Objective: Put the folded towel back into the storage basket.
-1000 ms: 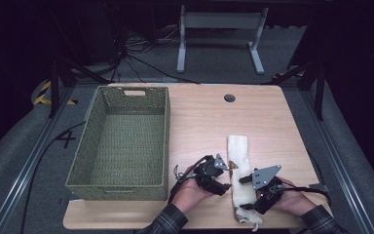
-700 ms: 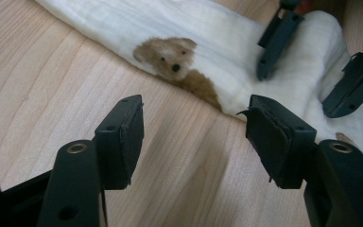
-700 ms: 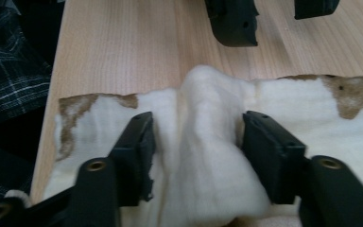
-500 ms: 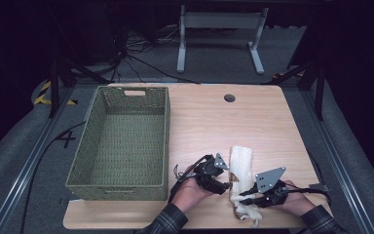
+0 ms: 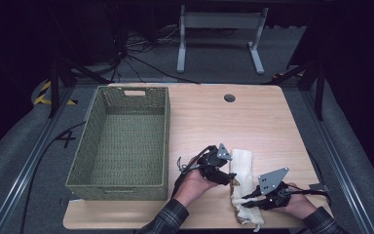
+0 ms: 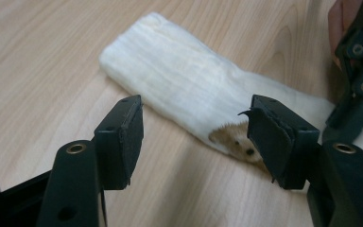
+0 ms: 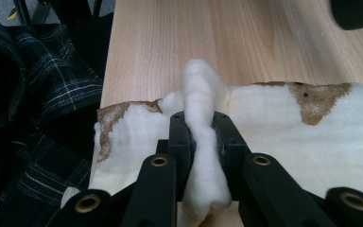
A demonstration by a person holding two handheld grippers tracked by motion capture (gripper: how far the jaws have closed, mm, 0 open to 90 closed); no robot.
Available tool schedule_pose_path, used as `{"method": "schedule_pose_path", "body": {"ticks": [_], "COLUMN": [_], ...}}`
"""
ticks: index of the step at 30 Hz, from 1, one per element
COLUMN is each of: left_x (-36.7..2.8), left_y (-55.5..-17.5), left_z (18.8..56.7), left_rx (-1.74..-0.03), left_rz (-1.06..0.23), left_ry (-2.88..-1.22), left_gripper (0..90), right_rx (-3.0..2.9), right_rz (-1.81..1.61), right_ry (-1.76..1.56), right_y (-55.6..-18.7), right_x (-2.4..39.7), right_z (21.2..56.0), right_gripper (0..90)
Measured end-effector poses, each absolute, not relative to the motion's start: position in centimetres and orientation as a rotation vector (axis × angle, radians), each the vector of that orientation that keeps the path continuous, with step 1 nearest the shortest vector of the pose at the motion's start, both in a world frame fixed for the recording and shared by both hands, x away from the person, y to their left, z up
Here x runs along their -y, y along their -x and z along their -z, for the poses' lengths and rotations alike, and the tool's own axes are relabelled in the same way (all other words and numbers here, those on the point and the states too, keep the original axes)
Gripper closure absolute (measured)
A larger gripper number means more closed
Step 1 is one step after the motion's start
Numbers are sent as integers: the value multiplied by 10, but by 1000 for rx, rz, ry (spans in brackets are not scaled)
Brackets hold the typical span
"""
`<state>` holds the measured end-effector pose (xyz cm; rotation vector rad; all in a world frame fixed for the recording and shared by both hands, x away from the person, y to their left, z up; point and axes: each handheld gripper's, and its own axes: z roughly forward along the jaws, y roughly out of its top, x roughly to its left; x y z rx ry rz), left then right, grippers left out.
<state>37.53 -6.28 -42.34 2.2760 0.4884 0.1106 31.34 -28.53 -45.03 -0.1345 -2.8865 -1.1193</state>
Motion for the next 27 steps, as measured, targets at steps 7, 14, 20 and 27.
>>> {"method": "schedule_pose_path", "body": {"ticks": [7, 14, 20, 27], "left_x": [80, 93, 104, 113], "left_y": [-400, -426, -447, -450], "left_z": [419, 429, 443, 453], "left_rx": [-454, -465, -467, -439], "left_rz": [-126, -110, -87, -69], "left_ry": [-2305, -2330, -2360, -2401], "left_gripper": [354, 333, 309, 291], "right_rx": [2875, 2862, 2854, 2847], "right_rz": [1099, 1088, 1085, 1083], "right_ry": [138, 141, 148, 154], "right_y": [-316, -318, -318, -319], "right_x": [285, 285, 285, 285], "right_z": [451, 453, 453, 454], "right_gripper": [802, 800, 799, 799]}}
